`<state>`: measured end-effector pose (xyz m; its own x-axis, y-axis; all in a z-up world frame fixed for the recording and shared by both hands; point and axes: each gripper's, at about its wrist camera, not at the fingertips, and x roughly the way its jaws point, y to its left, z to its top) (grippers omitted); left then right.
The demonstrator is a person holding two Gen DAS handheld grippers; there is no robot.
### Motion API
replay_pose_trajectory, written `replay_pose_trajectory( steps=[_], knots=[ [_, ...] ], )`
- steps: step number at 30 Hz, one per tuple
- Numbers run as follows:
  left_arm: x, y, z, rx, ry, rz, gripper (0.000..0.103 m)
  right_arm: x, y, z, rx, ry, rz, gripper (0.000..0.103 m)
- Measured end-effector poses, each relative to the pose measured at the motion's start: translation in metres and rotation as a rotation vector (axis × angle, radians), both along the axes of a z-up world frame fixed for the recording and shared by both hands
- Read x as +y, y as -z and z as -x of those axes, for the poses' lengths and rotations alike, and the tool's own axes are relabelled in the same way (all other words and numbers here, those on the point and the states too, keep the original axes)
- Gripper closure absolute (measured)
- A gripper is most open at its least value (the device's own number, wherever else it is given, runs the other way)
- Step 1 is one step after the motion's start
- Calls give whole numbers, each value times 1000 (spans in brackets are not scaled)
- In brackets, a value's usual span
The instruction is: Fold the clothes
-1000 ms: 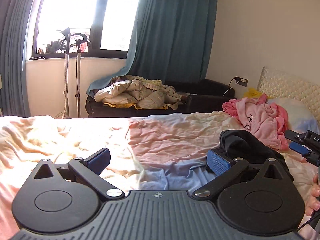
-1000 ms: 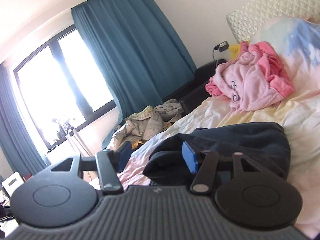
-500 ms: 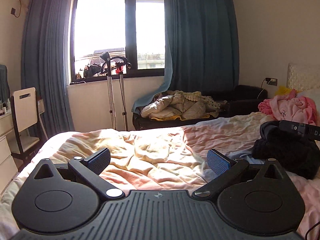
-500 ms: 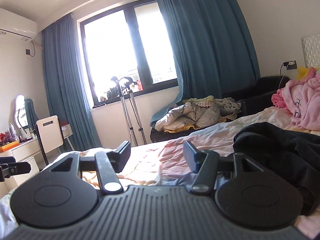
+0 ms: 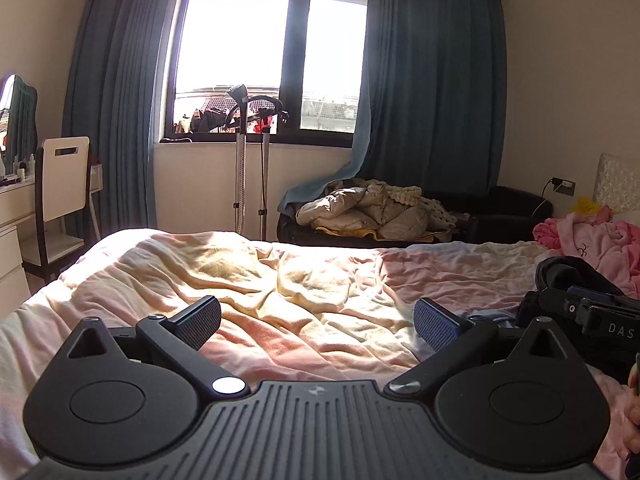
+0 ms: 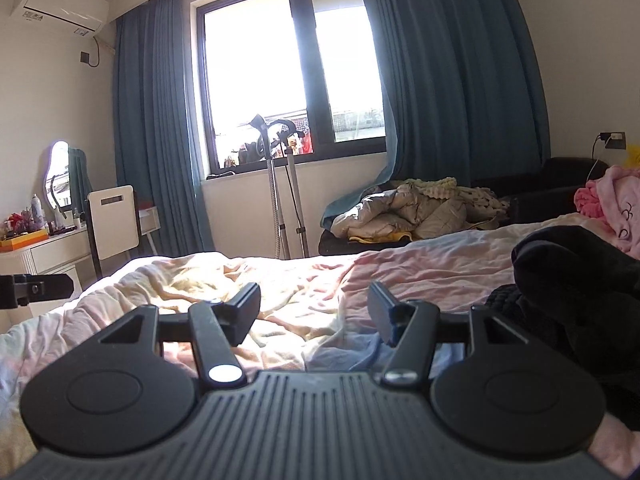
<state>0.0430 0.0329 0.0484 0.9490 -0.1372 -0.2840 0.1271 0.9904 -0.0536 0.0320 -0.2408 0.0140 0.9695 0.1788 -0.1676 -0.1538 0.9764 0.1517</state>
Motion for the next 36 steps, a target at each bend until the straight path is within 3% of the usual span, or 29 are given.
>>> replay_pose_trajectory(
  steps=[23,36],
  knots=[
    [-9,8,2,-23,-19,-66,0,7,8,-1,-5,7,19,36],
    [-13,13,1,-17,-27,-54,0,8,12,-4,6,0,19,30]
  ],
)
